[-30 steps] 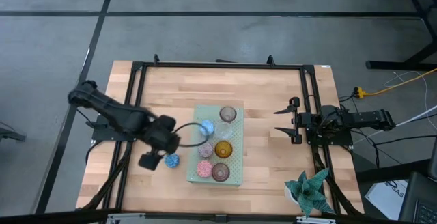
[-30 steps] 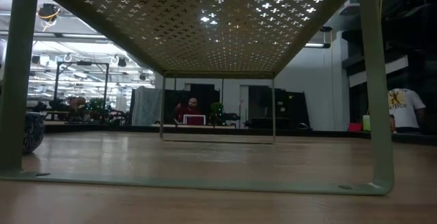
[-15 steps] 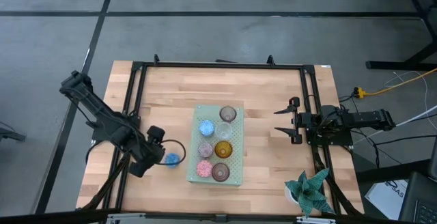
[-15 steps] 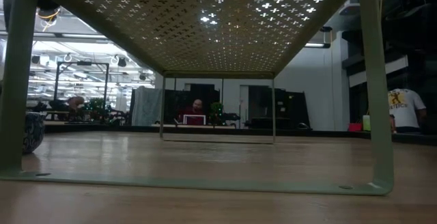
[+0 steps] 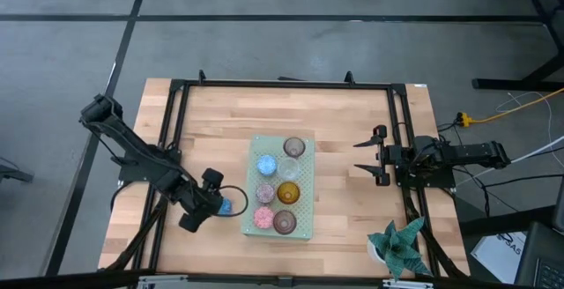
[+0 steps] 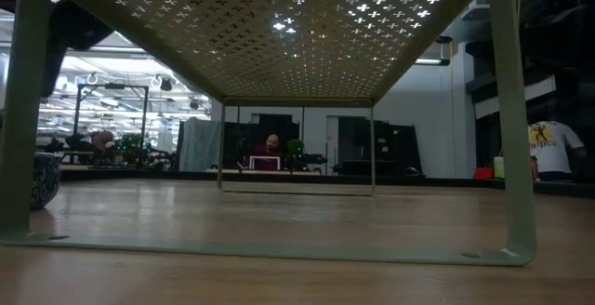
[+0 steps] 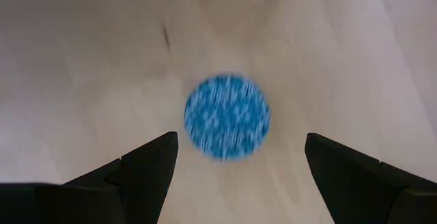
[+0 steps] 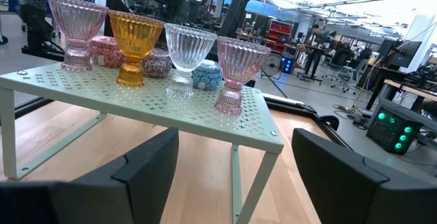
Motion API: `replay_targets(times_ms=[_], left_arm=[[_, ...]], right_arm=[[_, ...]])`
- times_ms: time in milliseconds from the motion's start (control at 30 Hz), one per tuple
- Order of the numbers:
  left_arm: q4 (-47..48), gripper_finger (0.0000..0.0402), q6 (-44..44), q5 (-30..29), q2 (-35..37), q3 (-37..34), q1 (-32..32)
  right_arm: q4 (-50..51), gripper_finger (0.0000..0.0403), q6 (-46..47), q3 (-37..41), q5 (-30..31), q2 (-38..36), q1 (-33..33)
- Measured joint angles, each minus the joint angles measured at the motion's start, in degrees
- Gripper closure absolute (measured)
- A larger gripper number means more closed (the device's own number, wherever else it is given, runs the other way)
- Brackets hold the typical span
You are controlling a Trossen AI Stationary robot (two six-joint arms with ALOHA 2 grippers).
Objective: Pick & Place candle stick holders
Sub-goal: Put the blue patterned scented candle on the shelf
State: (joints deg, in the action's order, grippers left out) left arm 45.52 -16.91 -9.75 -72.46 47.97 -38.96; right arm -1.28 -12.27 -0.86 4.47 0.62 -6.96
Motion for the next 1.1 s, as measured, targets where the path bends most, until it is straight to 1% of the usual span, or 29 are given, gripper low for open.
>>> replay_targets(times_ms=[200,333,433,567,733,867,1100], left_arm=[[-4.67,0.0084,2.0,0.02,-3.89,-0.59,0.81],[-3.97,0.0084,-0.95,3.78,-6.46,-0.59,1.68],[-3.98,0.0084,-1.22,4.87,-7.73,-0.59,1.99],[-4.89,0.0084,0.2,4.37,-8.54,-0.59,2.35],[-5.09,0.0084,0.34,1.17,-8.55,-0.59,2.75],[-5.5,0.0084,0.27,1.2,-8.55,-0.64,3.15],[-10.82,0.0084,0.14,1.37,-8.55,-3.03,4.21]], right_arm=[[0.0,0.0115,0.0,0.0,0.0,0.0,-0.01],[0.0,0.0115,-0.02,0.0,0.0,0.0,-0.02],[0.0,0.0115,-0.01,0.0,0.0,0.0,-0.01],[0.0,0.0115,-0.01,0.0,0.0,0.0,-0.02],[0.0,0.0115,-0.02,0.0,0.0,0.0,-0.02],[0.0,0.0115,-0.02,0.0,0.0,0.0,0.0],[0.0,0.0114,0.0,0.0,0.0,0.0,0.0]])
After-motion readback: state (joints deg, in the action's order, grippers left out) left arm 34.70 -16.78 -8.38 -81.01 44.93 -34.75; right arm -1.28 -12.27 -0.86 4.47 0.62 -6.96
